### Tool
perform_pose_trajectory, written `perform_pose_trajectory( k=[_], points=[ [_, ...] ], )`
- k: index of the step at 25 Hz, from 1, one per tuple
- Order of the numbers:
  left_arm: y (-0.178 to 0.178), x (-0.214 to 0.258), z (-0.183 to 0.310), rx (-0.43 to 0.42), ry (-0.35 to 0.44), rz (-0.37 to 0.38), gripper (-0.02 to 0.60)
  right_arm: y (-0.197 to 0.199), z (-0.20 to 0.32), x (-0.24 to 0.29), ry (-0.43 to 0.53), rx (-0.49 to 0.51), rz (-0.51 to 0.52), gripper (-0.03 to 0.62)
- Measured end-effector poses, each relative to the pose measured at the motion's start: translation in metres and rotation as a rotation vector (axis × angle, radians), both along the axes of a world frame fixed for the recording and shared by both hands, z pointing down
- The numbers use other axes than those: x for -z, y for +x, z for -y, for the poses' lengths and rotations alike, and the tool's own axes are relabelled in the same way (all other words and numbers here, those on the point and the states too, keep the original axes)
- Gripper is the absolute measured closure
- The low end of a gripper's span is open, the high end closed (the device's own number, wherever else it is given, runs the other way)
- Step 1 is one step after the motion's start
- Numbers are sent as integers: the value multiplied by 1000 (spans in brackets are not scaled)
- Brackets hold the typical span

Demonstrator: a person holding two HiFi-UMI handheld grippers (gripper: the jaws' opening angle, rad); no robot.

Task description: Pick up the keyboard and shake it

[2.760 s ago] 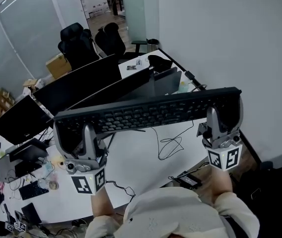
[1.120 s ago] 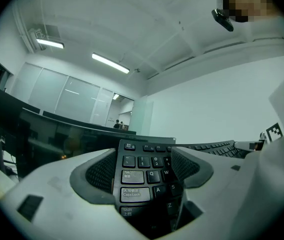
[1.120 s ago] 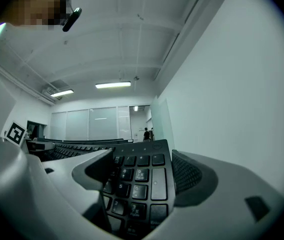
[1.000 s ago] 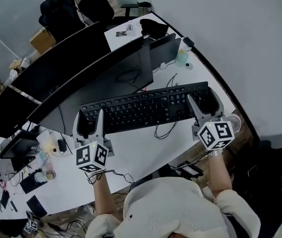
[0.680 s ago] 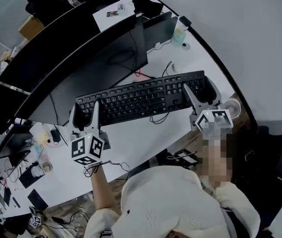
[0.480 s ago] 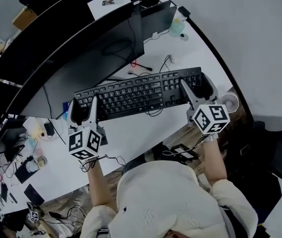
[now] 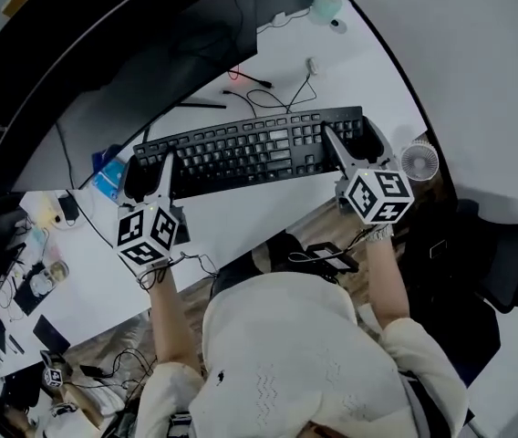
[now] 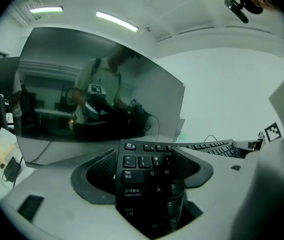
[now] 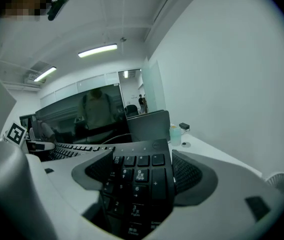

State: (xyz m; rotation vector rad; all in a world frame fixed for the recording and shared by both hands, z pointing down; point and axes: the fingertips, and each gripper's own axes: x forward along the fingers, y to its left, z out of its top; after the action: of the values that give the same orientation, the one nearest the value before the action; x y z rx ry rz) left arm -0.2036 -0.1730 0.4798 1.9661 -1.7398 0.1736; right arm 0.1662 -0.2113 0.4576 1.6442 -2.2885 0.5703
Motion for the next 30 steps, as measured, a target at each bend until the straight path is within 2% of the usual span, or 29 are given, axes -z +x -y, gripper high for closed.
perform_pose_trajectory(
  k=[16, 30],
  points=[
    [5, -95, -21, -23, -196, -1, 250, 5, -26, -102, -212, -24, -8, 238],
    [2, -173, -51, 0, -314, -35, 250, 0, -43, -175, -322, 2, -37, 238]
  ],
)
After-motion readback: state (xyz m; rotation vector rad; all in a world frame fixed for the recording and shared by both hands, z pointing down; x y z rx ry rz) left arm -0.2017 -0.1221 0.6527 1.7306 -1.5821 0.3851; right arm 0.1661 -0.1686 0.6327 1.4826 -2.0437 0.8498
